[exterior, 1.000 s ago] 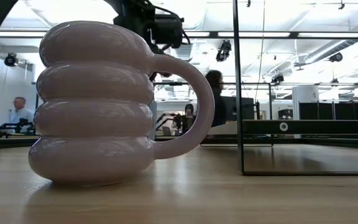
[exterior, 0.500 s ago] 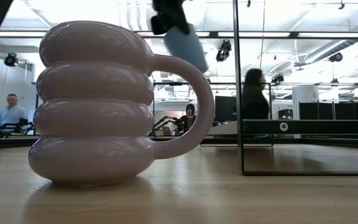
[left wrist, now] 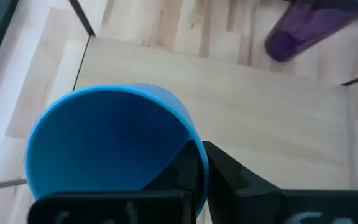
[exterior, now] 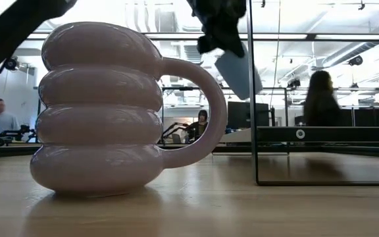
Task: Stack small to large cups/mugs on shelf
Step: Put the blue cup on the shelf
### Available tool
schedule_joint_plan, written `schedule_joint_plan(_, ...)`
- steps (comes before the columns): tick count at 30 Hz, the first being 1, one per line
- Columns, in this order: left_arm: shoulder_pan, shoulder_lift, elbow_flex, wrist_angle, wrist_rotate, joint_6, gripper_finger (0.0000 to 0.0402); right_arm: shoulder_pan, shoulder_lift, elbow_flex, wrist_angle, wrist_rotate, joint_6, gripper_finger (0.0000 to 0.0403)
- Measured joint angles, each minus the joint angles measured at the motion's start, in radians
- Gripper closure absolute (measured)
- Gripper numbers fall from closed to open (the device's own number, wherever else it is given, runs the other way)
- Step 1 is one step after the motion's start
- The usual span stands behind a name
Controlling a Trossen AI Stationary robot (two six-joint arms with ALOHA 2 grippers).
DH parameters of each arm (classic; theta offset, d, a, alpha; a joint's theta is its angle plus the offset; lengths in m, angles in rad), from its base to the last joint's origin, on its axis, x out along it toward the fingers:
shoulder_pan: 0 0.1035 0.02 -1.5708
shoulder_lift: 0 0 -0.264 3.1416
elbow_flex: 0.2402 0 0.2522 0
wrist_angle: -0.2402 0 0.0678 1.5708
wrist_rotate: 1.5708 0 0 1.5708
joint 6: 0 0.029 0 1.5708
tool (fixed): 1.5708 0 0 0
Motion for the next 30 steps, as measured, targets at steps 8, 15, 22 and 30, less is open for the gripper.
schedule_joint_plan(8, 0.021, 0.080, 0.000, -0.008, 0.001, 0.002, 0.0402, 0.000, 0.002, -0.008, -0.001, 0.000, 0.005, 0.0394)
schedule_joint_plan(15, 0.021, 0.129, 0.000, 0.000, 0.002, -0.001, 0.0402, 0.000, 0.002, -0.012, -0.001, 0.000, 0.002, 0.0394)
schedule_joint_plan(22, 0.021, 0.128, 0.000, 0.025, 0.002, -0.004, 0.0402, 0.000, 0.002, -0.012, -0.001, 0.000, -0.007, 0.0394)
schedule_joint_plan(30, 0.023, 0.128, 0.000, 0.030, 0.003, 0.002, 0.0402, 0.000, 0.002, -0.012, -0.001, 0.000, -0.013, 0.0394)
